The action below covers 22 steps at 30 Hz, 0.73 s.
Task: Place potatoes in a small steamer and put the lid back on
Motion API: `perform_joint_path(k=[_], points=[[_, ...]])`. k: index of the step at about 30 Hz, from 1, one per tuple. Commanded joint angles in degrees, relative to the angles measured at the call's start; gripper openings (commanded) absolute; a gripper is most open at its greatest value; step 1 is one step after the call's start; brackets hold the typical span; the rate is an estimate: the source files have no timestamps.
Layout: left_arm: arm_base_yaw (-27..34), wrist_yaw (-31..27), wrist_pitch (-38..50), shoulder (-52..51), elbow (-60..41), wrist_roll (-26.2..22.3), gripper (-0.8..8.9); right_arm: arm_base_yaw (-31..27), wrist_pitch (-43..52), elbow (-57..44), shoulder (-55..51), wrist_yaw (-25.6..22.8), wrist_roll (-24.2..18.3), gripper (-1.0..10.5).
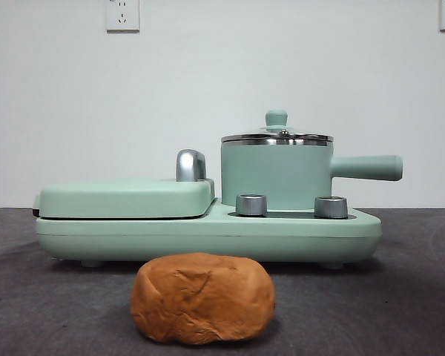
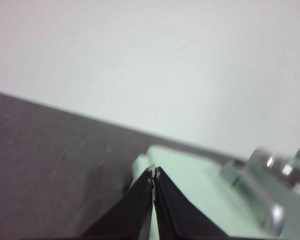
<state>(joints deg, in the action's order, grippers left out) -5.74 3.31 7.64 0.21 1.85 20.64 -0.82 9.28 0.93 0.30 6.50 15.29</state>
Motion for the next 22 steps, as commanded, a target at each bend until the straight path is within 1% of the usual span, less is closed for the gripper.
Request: perform_joint_path(k=[1,4,6,9,12,15,19,22], points=[[-0.02,0.13,5.07,-0.02,-0.98,2.62,0.05,-0.07,4.5,-0.04,-0.09,2.56,5.9,0.2],[0.0,0.13,9.27,-0.02,-0.48,2.62,0.06,-0.07,8.0,1.14,-0.09,4.37,5.92,0.2],[-0.02,0.13,11.47,-0.02,0.55,2.71,0.06,-0.02,7.82,3.65,-0.07,4.66,5.9,0.1],[0.0,0.11,9.9,0.09,4.04,4.85,0.08,-0.02,5.03,8.9,0.22,4.61,5.9,0.1],[-0.02,0.11,2.97,1.05,9.84,5.7,0.08,-0.02,-1.99,15.72,2.23,4.61,5.9,0.1],[0.0,0.11,-7.67,4.04,17.81,5.49,0.09,-0.02,-10.64,23.71,6.62,5.16,5.62,0.1],[-0.02,0.13,-18.36,9.79,27.19,4.44,0.09,-0.02,-17.99,32.0,13.35,8.87,4.59,0.1],[-0.02,1.2,-24.65,14.82,33.05,2.69,0.09,-0.02,-23.32,37.03,19.17,13.11,4.37,0.1]])
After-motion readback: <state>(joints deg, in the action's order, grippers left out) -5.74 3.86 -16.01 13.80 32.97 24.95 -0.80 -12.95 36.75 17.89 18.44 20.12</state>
